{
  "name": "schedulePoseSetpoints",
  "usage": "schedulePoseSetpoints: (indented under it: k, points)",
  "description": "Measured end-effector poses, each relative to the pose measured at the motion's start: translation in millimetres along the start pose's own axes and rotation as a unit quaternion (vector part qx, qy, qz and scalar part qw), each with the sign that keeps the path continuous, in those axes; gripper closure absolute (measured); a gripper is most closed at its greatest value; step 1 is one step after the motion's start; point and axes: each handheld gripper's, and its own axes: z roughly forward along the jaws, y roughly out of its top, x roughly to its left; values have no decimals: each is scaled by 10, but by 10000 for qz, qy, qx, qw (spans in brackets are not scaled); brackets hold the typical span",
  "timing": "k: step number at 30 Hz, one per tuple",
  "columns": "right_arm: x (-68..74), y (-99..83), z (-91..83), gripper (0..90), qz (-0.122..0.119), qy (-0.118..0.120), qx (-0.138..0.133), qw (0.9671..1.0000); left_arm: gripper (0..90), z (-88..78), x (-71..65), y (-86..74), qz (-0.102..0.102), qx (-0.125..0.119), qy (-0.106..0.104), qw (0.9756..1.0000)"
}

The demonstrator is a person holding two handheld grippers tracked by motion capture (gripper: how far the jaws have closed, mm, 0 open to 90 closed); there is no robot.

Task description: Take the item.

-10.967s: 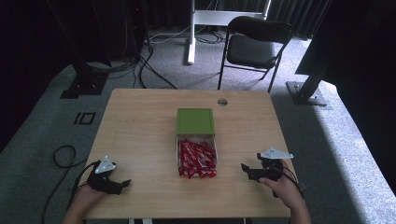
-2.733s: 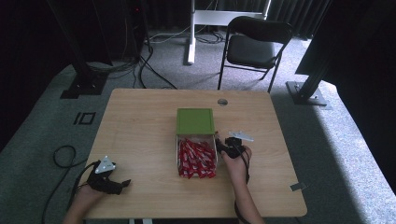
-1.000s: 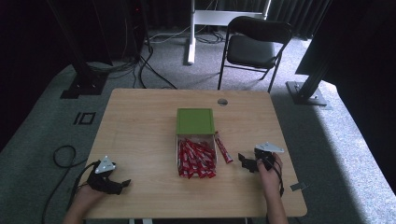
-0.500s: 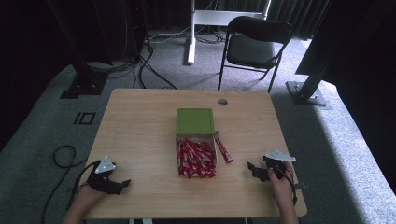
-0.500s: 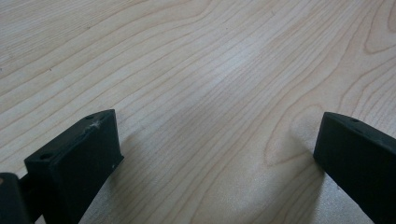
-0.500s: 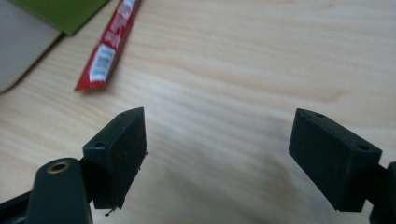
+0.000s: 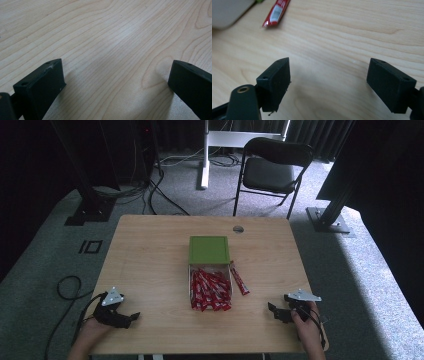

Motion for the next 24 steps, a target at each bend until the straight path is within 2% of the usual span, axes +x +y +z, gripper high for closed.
schedulePoseSetpoints:
  k: [3,4,9,10,12,24]
  points:
    - [2,-23,-14,181,-64,70,88,9999,14,0,0,0,1,0,0,10000]
    - [-2,-49,-41,180,-250,106,158,9995,14,0,1,0,6,-2,2,10000]
    - [-6,-72,-66,165,-370,149,192,9990,14,-1,3,1,20,9,1,10000]
    - [11,-88,-73,134,-654,260,273,9971,14,-1,2,0,17,8,1,10000]
    - [23,-87,-69,121,-766,310,294,9961,14,-1,3,1,19,9,-1,10000]
    - [-10,-62,-39,117,-801,321,307,9958,14,-1,2,0,18,7,2,10000]
